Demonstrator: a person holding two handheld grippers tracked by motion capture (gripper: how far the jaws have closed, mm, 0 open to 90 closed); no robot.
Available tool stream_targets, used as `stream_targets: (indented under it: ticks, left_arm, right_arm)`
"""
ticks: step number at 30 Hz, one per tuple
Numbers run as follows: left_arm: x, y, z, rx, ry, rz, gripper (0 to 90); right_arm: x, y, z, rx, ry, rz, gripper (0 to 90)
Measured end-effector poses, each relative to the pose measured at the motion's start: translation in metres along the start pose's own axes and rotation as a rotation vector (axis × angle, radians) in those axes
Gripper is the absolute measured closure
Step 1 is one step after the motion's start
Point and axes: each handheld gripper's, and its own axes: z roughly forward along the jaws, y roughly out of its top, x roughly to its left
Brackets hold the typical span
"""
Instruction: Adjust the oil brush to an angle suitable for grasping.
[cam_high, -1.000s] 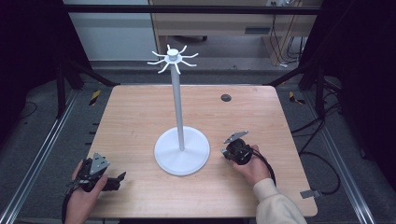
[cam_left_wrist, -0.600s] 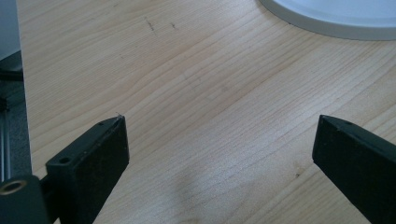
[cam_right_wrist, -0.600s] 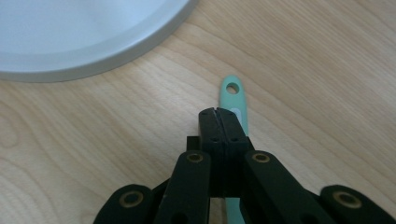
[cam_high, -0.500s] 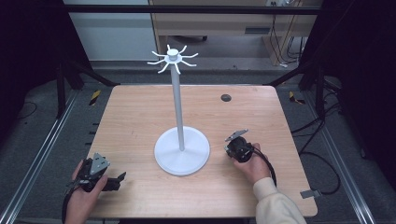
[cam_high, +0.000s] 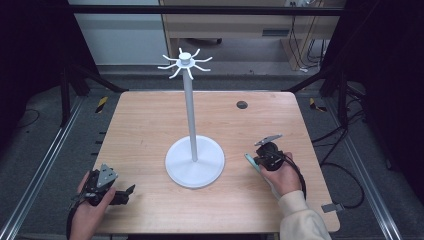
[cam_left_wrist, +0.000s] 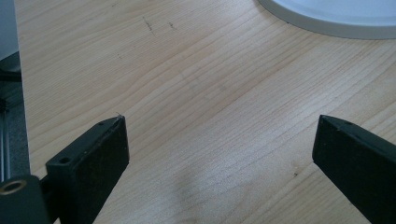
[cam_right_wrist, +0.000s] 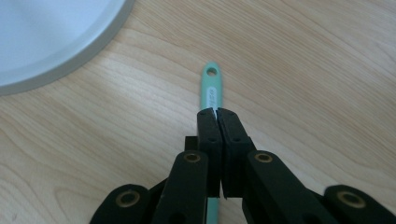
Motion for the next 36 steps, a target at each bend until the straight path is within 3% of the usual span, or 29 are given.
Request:
stream_targets:
  ticks: [6,16,20,22,36]
  left_arm:
    - [0.000,0.000,0.000,0.002,-0.002,0.005,3.3]
    - [-0.001,0.001,0.000,-0.001,-0.003,0.008,3.3]
    - [-0.001,0.001,0.000,-0.002,-0.003,0.008,3.3]
    - [-0.001,0.001,0.001,-0.001,-0.005,0.011,3.3]
    - [-0.001,0.001,0.001,-0.001,-0.006,0.011,3.3]
  right_arm:
    - [-0.008,-0.008,-0.009,0.075,0.009,0.025,83.3]
    - [-0.007,-0.011,-0.012,0.176,0.007,-0.008,70.4]
    - [-0.007,-0.011,-0.011,0.200,0.012,-0.016,69.7]
    - [-0.005,-0.013,-0.008,0.240,0.016,-0.015,69.9]
    - [-0.001,-0.015,-0.002,0.295,0.045,-0.018,74.7]
